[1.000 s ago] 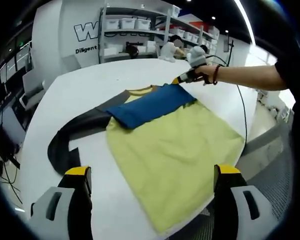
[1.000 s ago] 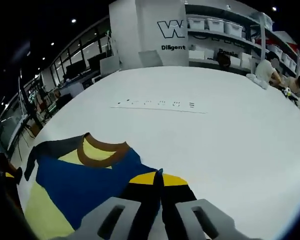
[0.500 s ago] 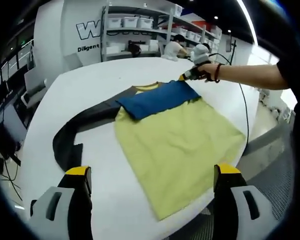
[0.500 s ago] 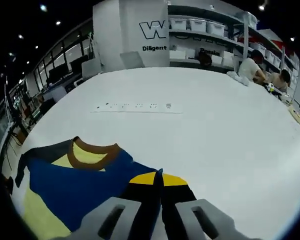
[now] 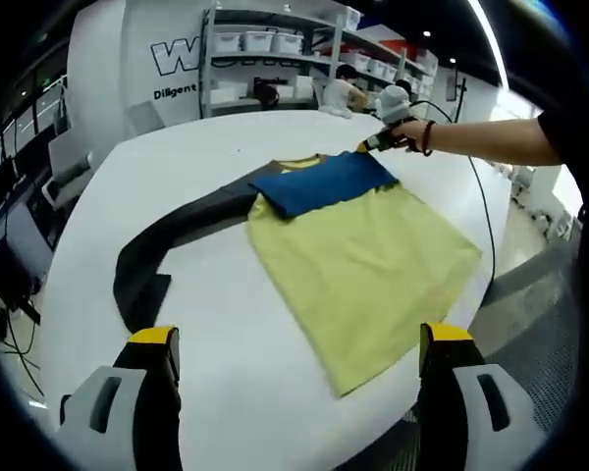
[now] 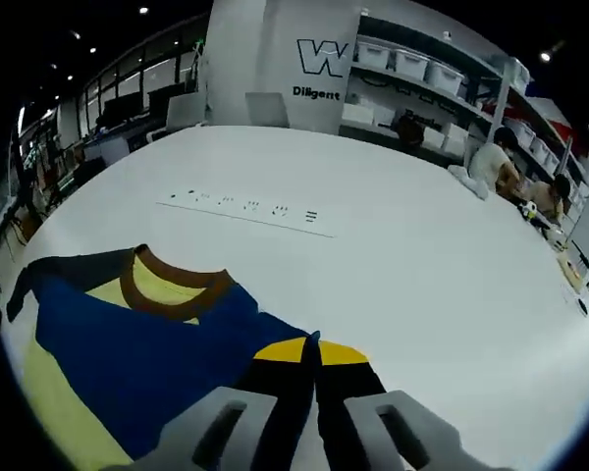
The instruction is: Fold the garment on the visible template until the final outline fits inside the template.
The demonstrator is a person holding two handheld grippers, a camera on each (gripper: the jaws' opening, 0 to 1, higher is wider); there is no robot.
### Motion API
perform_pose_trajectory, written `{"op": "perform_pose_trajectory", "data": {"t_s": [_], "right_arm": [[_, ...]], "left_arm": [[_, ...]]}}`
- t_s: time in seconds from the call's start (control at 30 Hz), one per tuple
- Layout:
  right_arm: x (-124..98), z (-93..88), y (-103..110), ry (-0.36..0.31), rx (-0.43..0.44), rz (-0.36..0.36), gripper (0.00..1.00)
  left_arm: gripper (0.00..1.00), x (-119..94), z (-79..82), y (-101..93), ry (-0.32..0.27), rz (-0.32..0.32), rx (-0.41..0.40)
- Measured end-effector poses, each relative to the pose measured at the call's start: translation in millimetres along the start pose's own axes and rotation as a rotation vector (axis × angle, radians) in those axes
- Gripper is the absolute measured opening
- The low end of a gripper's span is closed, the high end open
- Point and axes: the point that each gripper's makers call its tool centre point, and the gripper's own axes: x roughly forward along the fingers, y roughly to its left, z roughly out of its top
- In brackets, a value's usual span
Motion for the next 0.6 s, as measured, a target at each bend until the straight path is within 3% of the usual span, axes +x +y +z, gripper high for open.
{"op": "perform_pose_trajectory", "data": {"t_s": [0.23, 0.6], "right_arm": [[12, 4.2, -13, 0.0, -0.027, -0.007, 0.0], [7, -3.6, -9, -0.01, -0.017, -0.017, 0.0]], "left_arm": [[0.99, 3, -2.4, 4.0, 0.014, 0.003, -0.005], [0.99, 6, 2.2, 9.2, 0.015, 0.006, 0.0]]}}
